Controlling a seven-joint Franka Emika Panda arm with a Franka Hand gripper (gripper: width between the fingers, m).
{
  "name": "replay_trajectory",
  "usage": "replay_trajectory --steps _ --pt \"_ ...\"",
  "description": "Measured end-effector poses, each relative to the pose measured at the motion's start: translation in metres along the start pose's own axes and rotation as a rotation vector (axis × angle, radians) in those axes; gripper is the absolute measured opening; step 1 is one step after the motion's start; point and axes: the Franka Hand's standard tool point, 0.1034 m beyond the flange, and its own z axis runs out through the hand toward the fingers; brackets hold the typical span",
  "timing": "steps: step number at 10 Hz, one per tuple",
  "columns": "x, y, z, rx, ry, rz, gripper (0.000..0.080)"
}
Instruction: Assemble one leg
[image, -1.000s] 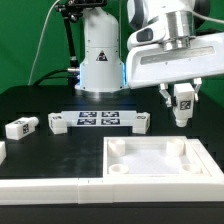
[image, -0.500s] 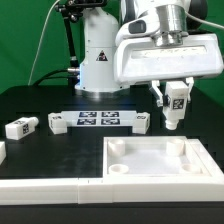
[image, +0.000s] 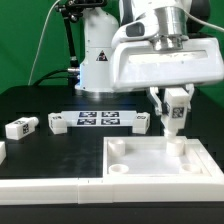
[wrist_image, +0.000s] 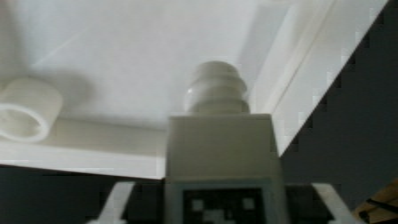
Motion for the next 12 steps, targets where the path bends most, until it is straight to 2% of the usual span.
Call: replay_trajectory --steps 2,4,8,11,12 --pt "0.024 0.001 0.026 0.002 0.027 0.003 0.0287" --pt "0.040 0.003 0.029 0.001 0.049 0.003 0.0287" --pt "0.039 0.003 0.029 0.001 0.048 0.003 0.0287" --pt "0.025 -0.002 0.033 0.001 0.042 0.002 0.0287" --pt "0.027 -0.002 0.035 -0.002 0.058 0.002 0.0287"
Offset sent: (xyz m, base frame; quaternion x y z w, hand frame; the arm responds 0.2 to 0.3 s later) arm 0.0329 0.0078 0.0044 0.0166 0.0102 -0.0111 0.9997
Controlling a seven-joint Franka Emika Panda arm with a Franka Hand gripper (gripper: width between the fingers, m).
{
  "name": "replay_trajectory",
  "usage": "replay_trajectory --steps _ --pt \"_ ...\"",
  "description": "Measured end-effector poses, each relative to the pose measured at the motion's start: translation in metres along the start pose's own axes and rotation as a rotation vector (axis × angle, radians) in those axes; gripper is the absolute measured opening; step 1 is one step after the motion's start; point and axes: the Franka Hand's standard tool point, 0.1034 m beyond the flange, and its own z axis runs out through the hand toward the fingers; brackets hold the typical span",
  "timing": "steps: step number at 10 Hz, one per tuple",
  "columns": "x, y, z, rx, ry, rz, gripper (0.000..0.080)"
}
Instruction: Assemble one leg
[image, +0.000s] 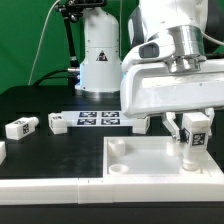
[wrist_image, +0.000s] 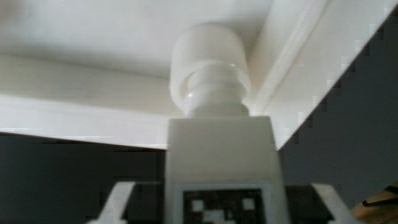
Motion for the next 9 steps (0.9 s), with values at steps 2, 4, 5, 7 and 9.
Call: replay_trajectory --steps 2,4,5,7,9 --pt "-0.003 -0.001 0.003 0.000 -0.005 0.000 0.0287" --pt "-0.006 0.000 0.005 0.000 -0.009 0.000 0.0287" --pt "-0.008 0.002 0.007 -0.001 -0.013 0.001 0.0287" --pt "-0.014 0.004 0.012 -0.004 -0.014 0.003 0.0287" --pt "-0.014 0.003 0.013 -0.009 0.009 0.002 0.0287"
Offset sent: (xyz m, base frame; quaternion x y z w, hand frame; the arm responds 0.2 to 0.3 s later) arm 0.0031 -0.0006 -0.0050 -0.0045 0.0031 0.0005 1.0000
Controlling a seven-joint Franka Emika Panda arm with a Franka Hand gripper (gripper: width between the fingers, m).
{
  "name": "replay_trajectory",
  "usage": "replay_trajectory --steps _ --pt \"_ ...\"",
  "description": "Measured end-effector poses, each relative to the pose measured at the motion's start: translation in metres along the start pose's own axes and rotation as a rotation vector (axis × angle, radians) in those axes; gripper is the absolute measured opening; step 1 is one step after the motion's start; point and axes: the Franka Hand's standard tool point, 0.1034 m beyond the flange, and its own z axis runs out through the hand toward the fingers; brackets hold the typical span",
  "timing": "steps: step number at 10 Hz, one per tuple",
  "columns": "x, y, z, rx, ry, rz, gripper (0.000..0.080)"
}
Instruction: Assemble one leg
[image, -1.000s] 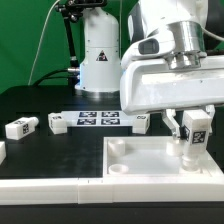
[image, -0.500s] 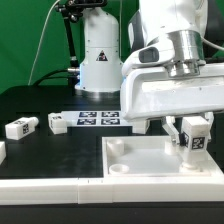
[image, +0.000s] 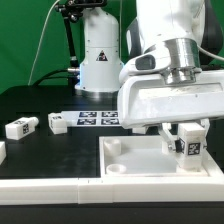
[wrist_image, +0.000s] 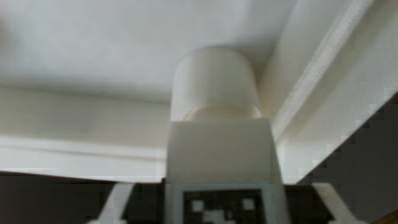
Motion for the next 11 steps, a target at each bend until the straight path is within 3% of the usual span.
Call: replay_trajectory --steps 3,4,5,9,11 --pt "0.000 0.000 0.000 0.000 0.000 0.000 0.0349" --pt "0.000 0.000 0.000 0.000 0.000 0.000 0.0553" --pt "0.000 0.000 0.000 0.000 0.000 0.000 0.0619" --pt "0.002 0.000 -0.002 0.002 -0.006 0.000 0.0648" --pt "0.016 0.000 -0.019 0.007 -0.012 -0.001 0.0649"
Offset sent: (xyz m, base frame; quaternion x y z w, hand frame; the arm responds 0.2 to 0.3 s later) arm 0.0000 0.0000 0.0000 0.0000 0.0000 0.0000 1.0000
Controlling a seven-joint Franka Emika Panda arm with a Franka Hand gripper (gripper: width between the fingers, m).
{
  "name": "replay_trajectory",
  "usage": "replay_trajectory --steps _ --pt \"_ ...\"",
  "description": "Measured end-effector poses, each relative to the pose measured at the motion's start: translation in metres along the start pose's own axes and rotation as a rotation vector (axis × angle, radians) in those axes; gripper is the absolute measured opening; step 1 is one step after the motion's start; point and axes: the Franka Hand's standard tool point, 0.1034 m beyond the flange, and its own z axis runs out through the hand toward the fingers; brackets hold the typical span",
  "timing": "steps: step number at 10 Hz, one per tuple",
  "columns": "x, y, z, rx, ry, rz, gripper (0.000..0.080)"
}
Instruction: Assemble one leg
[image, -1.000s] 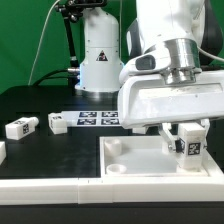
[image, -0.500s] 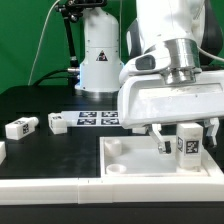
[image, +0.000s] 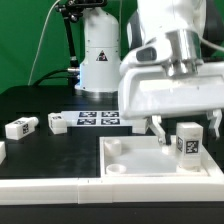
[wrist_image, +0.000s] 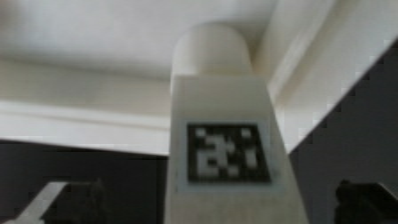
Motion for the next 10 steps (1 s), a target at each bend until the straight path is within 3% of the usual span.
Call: replay_trajectory --steps 2,5,6,8,10 --pt "0.008 0.000 -0.009 0.003 0.000 -0.001 0.0649" --pt "0.005 -0.004 -0.007 0.017 -0.059 0.000 0.0649" --pt "0.000 -0.006 -0.004 0.033 -0.140 0.009 0.0649" --pt "-0.004 0.001 0.004 0.040 -0.306 0.068 0.0649" --pt "0.004 0.009 0.003 0.048 -0.419 0.074 0.0649"
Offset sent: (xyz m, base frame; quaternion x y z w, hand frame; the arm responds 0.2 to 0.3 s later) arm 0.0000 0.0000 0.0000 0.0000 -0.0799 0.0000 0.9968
